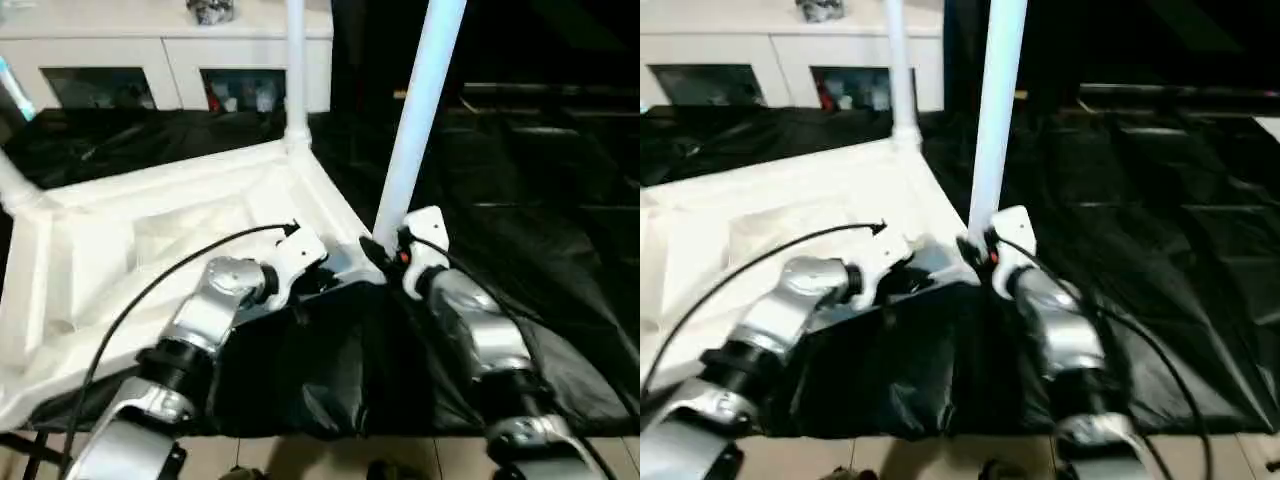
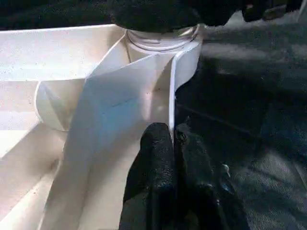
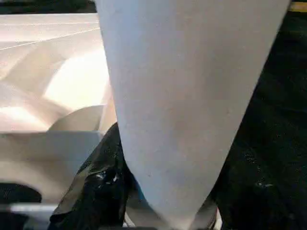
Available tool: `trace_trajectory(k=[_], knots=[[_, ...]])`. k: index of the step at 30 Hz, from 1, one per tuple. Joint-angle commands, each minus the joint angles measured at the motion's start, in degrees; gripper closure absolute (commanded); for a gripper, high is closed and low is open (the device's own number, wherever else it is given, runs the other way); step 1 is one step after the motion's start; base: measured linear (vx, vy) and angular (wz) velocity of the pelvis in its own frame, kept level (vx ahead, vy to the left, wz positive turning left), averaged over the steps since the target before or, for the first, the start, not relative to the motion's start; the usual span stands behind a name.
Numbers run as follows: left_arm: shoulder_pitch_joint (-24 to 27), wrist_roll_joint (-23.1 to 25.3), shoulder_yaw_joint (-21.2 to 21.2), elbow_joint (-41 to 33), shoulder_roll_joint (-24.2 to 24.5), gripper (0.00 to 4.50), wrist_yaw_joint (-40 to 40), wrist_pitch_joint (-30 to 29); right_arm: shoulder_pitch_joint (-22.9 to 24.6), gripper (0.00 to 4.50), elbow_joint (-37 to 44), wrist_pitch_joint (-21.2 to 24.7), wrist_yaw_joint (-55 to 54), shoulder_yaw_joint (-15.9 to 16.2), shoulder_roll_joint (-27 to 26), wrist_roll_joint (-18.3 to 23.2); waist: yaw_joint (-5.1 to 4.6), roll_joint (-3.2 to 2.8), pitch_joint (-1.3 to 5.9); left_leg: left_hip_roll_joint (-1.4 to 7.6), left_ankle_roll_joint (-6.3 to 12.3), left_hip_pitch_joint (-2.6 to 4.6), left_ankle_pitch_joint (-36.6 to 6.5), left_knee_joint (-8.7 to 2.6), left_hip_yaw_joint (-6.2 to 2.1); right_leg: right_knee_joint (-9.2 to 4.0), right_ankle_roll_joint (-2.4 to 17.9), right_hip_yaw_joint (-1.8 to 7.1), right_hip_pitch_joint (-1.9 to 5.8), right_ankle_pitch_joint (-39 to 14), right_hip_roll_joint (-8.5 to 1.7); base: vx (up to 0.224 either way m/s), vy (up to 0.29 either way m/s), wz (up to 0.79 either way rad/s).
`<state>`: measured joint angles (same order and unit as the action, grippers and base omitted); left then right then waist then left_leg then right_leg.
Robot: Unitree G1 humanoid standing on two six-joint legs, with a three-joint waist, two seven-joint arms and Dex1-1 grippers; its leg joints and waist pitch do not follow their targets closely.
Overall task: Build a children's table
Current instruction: Rotate leg to tighten
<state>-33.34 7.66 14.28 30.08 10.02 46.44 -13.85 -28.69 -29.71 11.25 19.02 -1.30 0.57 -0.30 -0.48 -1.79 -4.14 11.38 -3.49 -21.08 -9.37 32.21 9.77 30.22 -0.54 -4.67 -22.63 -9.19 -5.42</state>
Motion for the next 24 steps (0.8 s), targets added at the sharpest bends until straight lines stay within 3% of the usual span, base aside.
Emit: trace_trajectory(k=[1,2,4,6,8,11,15,17,18,20,23,24], knots=[[-3.1,-0.5,1.9,-1.0,-4.4,4.5,-3.5,0.8,0.6,2.54,-3.3,1.3,3.3,5.5,-6.0,2.0,-0.81,-0.46,2.28,1.13,-1.59,1.94,-36.4,-5.01,-1.71,-4.94,4.6,0.15,0.91,-34.3,-2.22,0.0,0.0,0.0],[-3.1,-0.5,2.1,-1.0,-4.3,4.5,-3.4,0.9,0.6,1.98,-3.5,1.2,3.4,5.3,-6.1,2.3,-0.8,-0.44,2.3,1.12,-1.38,1.87,-36.2,-5.05,-1.68,-4.96,4.8,0.17,1.01,-33.5,-2.28,0.0,0.0,0.0],[-2.7,-0.3,2.5,-1.6,-3.6,4.5,-2.3,1.3,0.7,1.84,-3.0,1.4,4.8,4.6,-5.6,3.1,-0.8,-0.2,2.17,0.92,-0.8,2.0,-35.9,-4.93,-1.38,-5.11,5.4,0.38,0.56,-33.6,-2.47,0.0,0.0,0.0],[-2.1,-0.1,2.7,-2.2,-2.6,4.5,-0.9,1.5,1.1,1.64,-2.3,1.3,6.5,4.4,-4.2,3.2,-0.75,0.06,2.38,0.82,-0.24,1.69,-34.1,-4.88,-1.32,-4.96,5.6,0.52,0.81,-33.5,-2.68,0.0,0.0,0.0],[-1.8,-0.1,2.8,-2.4,-2.0,4.5,-0.1,2.1,1.3,1.39,-1.8,0.9,8.2,4.9,-3.1,2.8,-0.7,-0.13,2.38,0.98,0.04,1.46,-33.3,-5.02,-1.33,-4.72,6.0,0.61,0.88,-32.6,-2.82,0.0,0.0,0.0],[-1.1,-0.7,3.0,-2.9,0.3,4.5,3.5,3.7,2.2,1.34,0.1,0.8,13.7,5.6,0.5,3.6,-0.5,0.07,2.66,1.14,0.58,0.96,-31.3,-5.05,-1.13,-4.14,7.3,1.04,1.25,-28.8,-2.88,0.0,0.0,0.0],[-1.1,-0.9,3.0,-2.4,3.5,4.5,6.8,5.0,3.4,1.34,3.5,0.8,22.8,6.6,7.6,4.6,0.12,0.37,3.09,1.19,2.07,0.53,-24.9,-4.65,-0.31,-3.04,10.9,1.75,1.54,-21.6,-2.91,0.0,0.0,0.0],[-1.2,-0.8,2.9,-2.3,4.2,4.5,7.2,5.3,4.0,1.34,4.7,1.2,24.9,6.6,9.4,4.9,0.65,0.52,3.19,1.16,2.95,0.62,-22.7,-4.34,0.01,-2.77,11.5,2.0,1.47,-20.4,-2.86,0.0,0.0,0.0],[-1.3,-0.7,2.6,-2.0,5.2,4.5,7.6,5.7,5.5,1.34,7.4,1.5,28.9,6.3,13.7,5.4,1.11,0.85,3.4,1.25,3.48,0.68,-20.6,-4.13,0.17,-2.57,11.9,2.07,1.72,-19.4,-2.9,0.0,0.0,0.0],[-1.3,-0.9,2.4,-1.8,5.9,4.5,8.3,6.2,7.1,1.34,9.8,2.2,32.9,5.5,17.7,6.1,1.89,0.85,3.47,1.41,4.52,1.11,-18.4,-3.74,0.7,-2.33,12.9,2.38,1.27,-16.6,-2.71,0.053,-0.042,0.15],[-1.3,-1.0,2.5,-1.7,6.3,4.5,8.7,6.6,8.3,1.34,11.3,2.0,35.7,5.1,20.3,6.9,2.5,1.14,3.7,1.33,5.3,0.75,-15.7,-3.37,0.94,-1.66,13.5,2.67,1.6,-15.8,-2.67,0.036,-0.026,0.09],[-1.1,-1.2,2.6,-1.7,6.6,4.5,9.2,6.8,9.2,1.34,12.5,2.0,37.5,4.7,22.6,7.3,2.68,0.95,4.02,1.35,5.59,0.06,-12.5,-3.22,0.72,-0.98,13.8,2.73,2.16,-12.8,-2.56,0.0,0.0,0.0]])
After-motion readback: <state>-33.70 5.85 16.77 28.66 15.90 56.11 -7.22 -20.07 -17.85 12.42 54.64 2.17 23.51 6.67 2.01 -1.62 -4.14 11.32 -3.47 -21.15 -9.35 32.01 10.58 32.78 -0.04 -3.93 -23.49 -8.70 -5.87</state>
